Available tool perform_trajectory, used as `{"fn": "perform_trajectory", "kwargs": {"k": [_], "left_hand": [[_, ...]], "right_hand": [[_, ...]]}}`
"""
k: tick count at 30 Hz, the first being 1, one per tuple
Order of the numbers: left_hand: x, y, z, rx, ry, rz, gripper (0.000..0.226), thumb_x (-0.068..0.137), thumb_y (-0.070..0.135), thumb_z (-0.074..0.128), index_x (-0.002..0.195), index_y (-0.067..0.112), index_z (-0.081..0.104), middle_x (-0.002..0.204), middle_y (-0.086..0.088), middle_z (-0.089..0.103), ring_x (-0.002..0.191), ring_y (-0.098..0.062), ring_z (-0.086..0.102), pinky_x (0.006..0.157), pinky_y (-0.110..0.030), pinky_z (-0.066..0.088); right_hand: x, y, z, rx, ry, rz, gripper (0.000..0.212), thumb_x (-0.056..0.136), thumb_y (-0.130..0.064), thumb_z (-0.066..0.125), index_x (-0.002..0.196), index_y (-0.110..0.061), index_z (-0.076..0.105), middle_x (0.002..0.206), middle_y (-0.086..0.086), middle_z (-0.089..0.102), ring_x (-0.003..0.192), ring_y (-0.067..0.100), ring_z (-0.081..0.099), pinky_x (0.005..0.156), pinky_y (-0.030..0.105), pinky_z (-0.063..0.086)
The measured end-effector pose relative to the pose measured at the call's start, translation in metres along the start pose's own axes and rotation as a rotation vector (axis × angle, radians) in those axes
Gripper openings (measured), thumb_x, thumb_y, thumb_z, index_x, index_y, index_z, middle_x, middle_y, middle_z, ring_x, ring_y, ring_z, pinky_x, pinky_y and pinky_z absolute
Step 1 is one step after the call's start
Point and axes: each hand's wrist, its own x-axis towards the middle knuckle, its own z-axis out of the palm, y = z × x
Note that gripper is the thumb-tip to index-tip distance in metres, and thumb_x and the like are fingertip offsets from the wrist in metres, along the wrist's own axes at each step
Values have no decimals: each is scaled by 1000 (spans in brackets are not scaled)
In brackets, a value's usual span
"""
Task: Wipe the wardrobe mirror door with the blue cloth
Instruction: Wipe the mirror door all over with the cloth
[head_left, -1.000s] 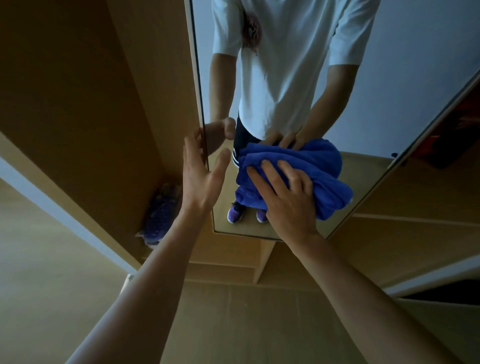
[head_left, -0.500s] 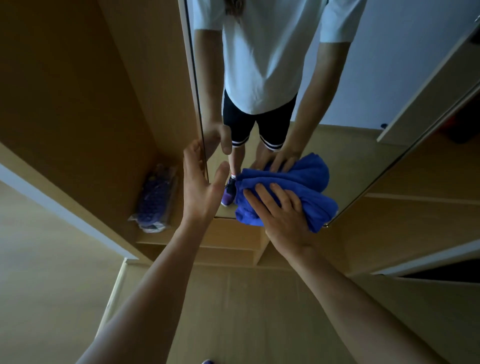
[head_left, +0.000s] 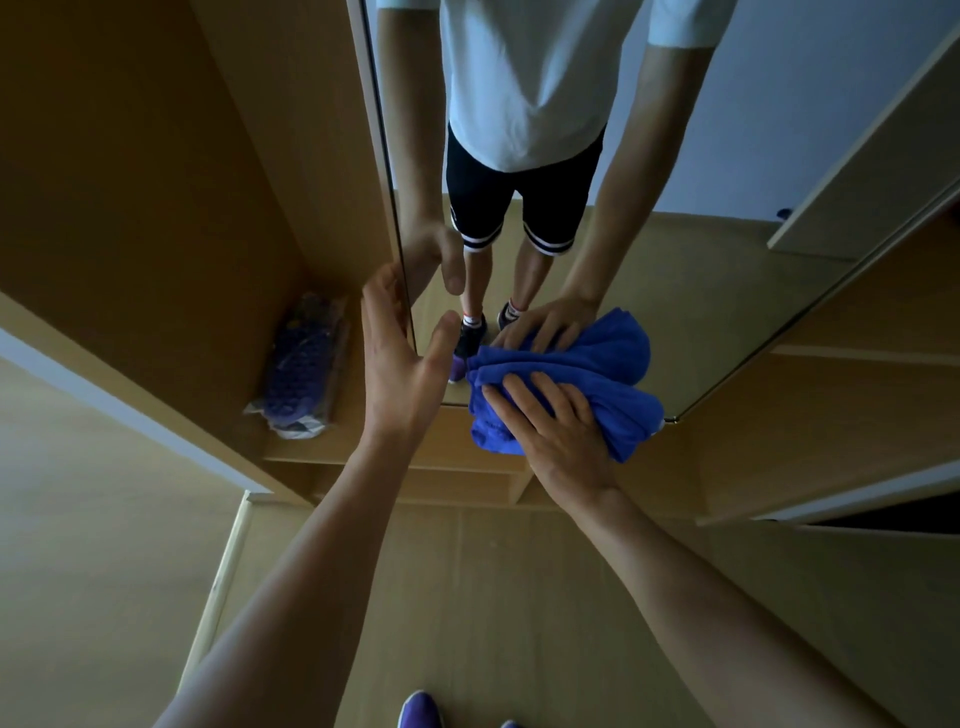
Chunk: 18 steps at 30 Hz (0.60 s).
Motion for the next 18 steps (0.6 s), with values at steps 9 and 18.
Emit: {"fn": "perform_trajectory", "kwargs": {"k": [9,18], "left_hand": [[0,-6,-1,13,16,30,52,92,25,64,136,31,36,139,-1,52,133,-16,50,112,-48,43],[-6,-12,6,118,-109,-55,57,92,32,66,137,19,33,131,4,38,122,-6,40,103,-22,34]], "right_hand": [[-22,-13,33,44,-123,14,52,98,-12,46,148,-22,49,145,0,52,128,26,47,108,44,39],[-36,-11,32,373,-448,63,69,74,7,63,138,-18,57,137,5,55,120,30,54,102,45,47]]}}
